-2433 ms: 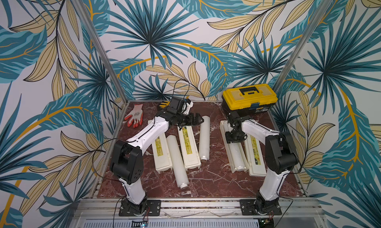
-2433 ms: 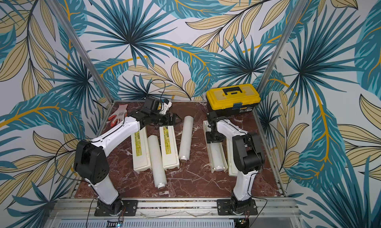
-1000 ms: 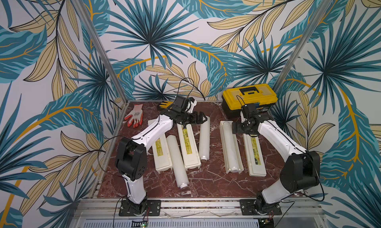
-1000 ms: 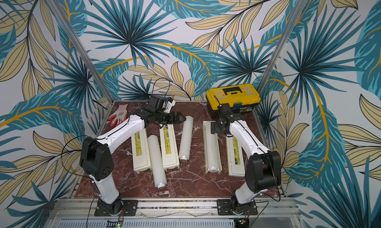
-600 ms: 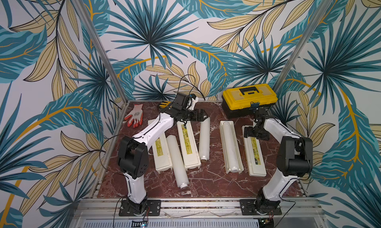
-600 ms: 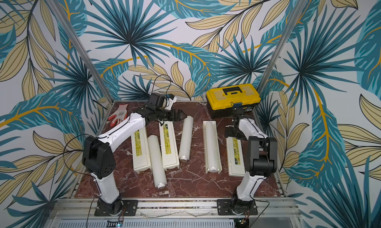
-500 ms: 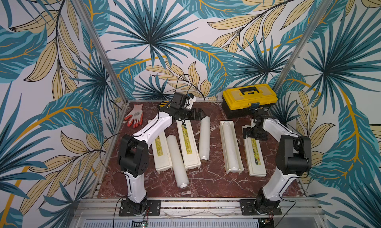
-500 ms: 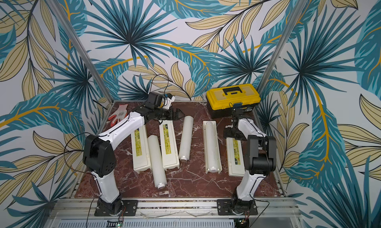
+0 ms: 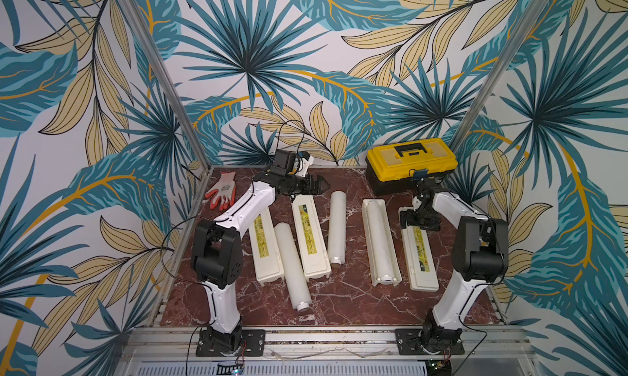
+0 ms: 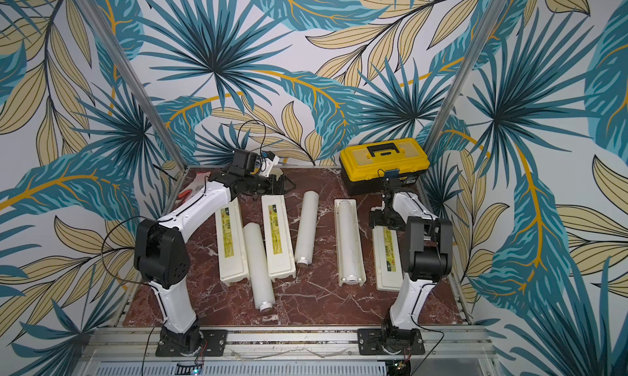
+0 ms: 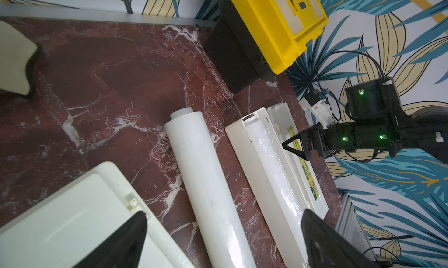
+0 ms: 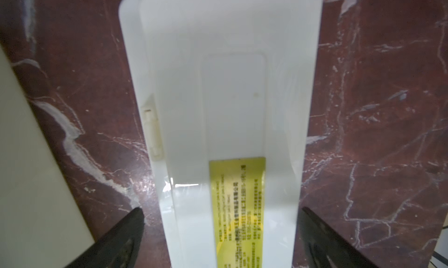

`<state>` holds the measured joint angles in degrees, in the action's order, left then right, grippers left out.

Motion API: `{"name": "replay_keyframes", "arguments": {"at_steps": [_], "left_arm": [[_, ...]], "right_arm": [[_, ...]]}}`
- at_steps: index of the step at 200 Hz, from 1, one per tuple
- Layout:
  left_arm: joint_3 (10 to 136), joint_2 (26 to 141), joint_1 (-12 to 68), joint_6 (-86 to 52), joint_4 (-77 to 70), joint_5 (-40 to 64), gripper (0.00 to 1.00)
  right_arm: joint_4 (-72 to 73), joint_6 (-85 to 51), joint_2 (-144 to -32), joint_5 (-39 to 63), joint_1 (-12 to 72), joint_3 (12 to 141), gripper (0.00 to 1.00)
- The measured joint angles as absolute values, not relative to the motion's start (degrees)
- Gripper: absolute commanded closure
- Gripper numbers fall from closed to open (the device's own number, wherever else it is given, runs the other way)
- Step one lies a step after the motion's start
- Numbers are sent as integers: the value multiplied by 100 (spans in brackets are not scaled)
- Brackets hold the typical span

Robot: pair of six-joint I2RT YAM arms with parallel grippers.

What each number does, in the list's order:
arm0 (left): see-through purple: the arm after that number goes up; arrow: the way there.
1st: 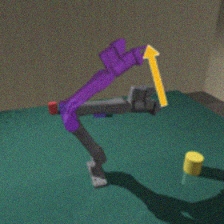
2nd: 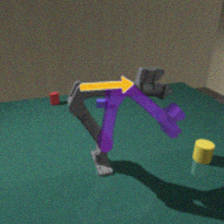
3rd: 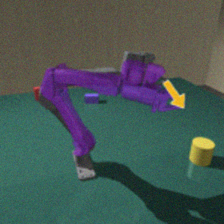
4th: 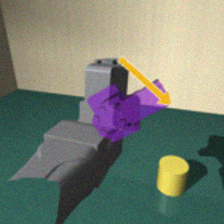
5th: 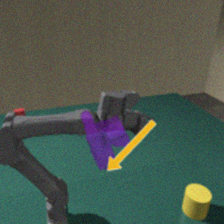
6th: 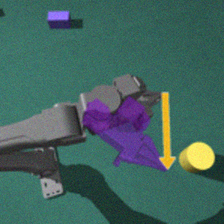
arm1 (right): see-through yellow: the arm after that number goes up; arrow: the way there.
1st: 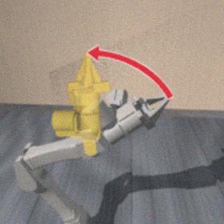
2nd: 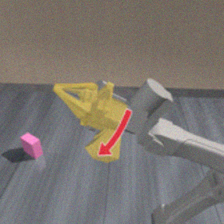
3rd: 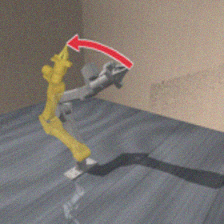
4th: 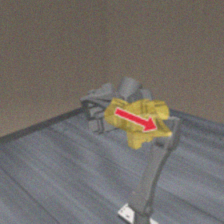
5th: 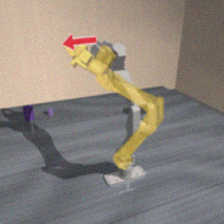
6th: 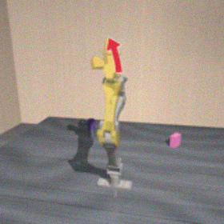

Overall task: Put plastic wrap rolls into dispensers
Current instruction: Pick up the lid from the center of the board, then close the lid on the plastic wrap cutting box.

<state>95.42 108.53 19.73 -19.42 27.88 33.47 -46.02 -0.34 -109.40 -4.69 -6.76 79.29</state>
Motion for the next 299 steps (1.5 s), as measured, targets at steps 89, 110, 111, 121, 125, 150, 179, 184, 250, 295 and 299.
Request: {"name": "replay_keyframes", "arguments": {"at_steps": [89, 110, 111, 121, 125, 150, 179, 184, 250, 295, 299], "left_arm": [[9557, 10932, 1973, -1951, 2788, 3409, 0], [9557, 10932, 1979, -1955, 2790, 3435, 0], [9557, 10932, 1981, -1955, 2788, 3437, 0], [9564, 10932, 1984, -1959, 2790, 3461, 0], [9566, 10932, 1984, -1962, 2788, 3465, 0], [9668, 10932, 1984, -1984, 2812, 3498, 0], [9920, 10934, 2012, -2034, 2803, 3557, 0], [9963, 10934, 2016, -2040, 2803, 3570, 0], [10206, 11192, 2211, -2196, 2775, 3647, 0], [10186, 11187, 2252, -2211, 2788, 3597, 0], [10175, 11183, 2252, -2211, 2786, 3594, 0]], "right_arm": [[-4676, -40, -11402, -379, -687, 7983, 6], [-4678, -73, -11378, -377, -687, 7970, 12], [-4678, -84, -11373, -377, -687, 7966, 12], [-4700, -115, -11299, -381, -687, 7926, 13], [-4724, -126, -11257, -379, -687, 7911, 13], [-4993, -224, -10641, -366, -683, 7887, 15], [-5531, -338, -9725, -248, -604, 8197, 16], [-5625, -368, -9631, -209, -576, 8294, 17], [-6340, -794, -9845, 266, 491, 9360, 17], [-6326, -1079, -10842, 228, 1085, 9758, 17], [-6326, -1103, -10903, 217, 1111, 9773, 16]]}}
